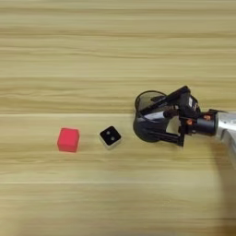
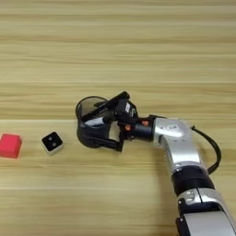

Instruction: Move the objects on the table

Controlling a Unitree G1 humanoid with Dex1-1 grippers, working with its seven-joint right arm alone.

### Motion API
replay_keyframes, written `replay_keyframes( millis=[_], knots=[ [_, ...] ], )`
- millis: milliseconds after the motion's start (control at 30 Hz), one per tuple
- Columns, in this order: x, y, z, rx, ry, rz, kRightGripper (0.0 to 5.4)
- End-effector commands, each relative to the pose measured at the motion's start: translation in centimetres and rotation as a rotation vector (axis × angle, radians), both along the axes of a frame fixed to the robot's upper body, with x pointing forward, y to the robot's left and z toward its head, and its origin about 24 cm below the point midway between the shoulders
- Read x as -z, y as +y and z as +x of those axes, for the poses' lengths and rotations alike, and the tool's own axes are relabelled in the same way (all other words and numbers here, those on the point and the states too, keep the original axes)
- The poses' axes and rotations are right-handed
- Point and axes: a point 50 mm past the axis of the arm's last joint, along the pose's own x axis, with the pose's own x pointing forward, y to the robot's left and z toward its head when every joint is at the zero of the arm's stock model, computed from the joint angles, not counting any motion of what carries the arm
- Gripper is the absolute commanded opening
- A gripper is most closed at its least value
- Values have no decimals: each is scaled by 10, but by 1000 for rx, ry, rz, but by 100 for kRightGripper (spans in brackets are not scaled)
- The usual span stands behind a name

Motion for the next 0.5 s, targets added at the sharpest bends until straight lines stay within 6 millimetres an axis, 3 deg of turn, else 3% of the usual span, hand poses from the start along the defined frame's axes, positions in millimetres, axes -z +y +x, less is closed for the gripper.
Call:
replay_keyframes(
  millis=[33, 300, 500],
  knots=[
    [-30, 12, 23, 57, -156, 8, 538],
    [-38, 30, 38, 178, -242, 55, 538],
    [-45, 32, 49, 282, -275, 65, 538]
  ],
)
